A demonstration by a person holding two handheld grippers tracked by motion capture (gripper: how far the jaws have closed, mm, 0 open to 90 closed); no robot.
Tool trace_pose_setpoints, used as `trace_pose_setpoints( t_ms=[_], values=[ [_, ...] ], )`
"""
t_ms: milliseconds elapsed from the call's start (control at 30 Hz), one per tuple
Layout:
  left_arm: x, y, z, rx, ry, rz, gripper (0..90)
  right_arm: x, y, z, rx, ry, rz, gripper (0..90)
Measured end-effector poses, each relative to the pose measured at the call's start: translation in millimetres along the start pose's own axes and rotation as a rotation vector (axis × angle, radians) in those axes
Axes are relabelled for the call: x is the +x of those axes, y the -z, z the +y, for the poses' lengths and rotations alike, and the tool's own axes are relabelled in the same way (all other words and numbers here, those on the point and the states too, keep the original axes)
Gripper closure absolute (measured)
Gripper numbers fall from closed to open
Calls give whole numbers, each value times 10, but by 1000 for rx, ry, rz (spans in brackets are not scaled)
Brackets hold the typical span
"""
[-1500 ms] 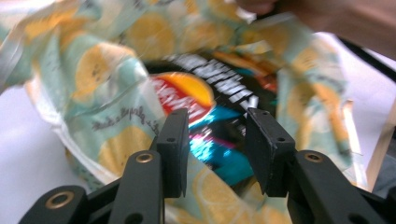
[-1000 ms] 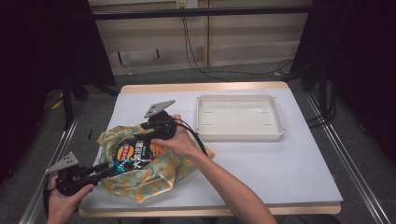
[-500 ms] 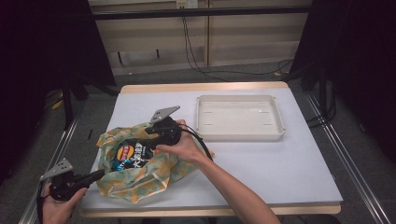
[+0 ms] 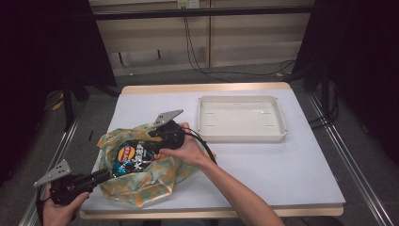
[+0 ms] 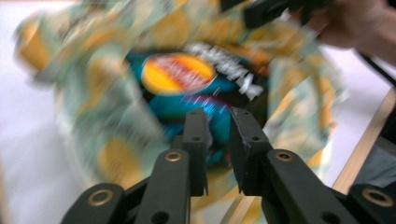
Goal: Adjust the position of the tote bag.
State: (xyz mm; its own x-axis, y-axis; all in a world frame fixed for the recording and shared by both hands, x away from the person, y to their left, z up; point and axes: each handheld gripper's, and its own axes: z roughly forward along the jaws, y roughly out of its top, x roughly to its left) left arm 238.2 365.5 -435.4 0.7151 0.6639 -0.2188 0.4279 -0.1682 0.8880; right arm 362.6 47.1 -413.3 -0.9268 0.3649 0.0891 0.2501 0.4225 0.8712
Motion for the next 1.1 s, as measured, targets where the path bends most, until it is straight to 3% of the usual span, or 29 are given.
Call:
trace_pose_setpoints(
  t_ms=[33,100,200,300,367,433,500,567,733,900,933,1000,1067,1100],
  values=[
    [0,0,0,0,0,0,785,0,0,0,0,0,0,457],
    [-24,-76,49,4,-11,-45,785,5,7,2,-2,0,-2,456],
    [3,-200,77,35,-17,9,732,1,11,-1,-3,-2,-2,452],
    [117,-275,22,69,24,30,597,-7,29,-14,-3,-1,0,447],
    [136,-287,-2,82,38,26,496,-12,36,-23,-1,-5,2,441],
    [156,-289,-49,93,51,39,451,-19,36,-27,0,-2,-1,441],
    [183,-301,-122,146,43,40,359,-25,40,-35,-3,-11,-1,439],
    [188,-310,-145,156,44,40,345,-25,34,-38,0,-9,-3,436],
    [184,-340,-141,128,40,44,303,-17,-7,-49,9,-5,0,434],
    [127,-381,-80,115,-19,64,315,-9,-23,-47,11,-1,0,432],
    [113,-375,-65,99,-15,56,319,-11,-22,-47,10,1,1,431],
    [85,-344,-38,62,-45,75,354,-10,-14,-48,11,-7,2,428],
    [79,-330,-15,53,-50,41,358,-15,-6,-50,10,-4,-1,422],
    [66,-331,-10,48,-63,49,361,-15,0,-50,10,-3,0,416]
  ],
)
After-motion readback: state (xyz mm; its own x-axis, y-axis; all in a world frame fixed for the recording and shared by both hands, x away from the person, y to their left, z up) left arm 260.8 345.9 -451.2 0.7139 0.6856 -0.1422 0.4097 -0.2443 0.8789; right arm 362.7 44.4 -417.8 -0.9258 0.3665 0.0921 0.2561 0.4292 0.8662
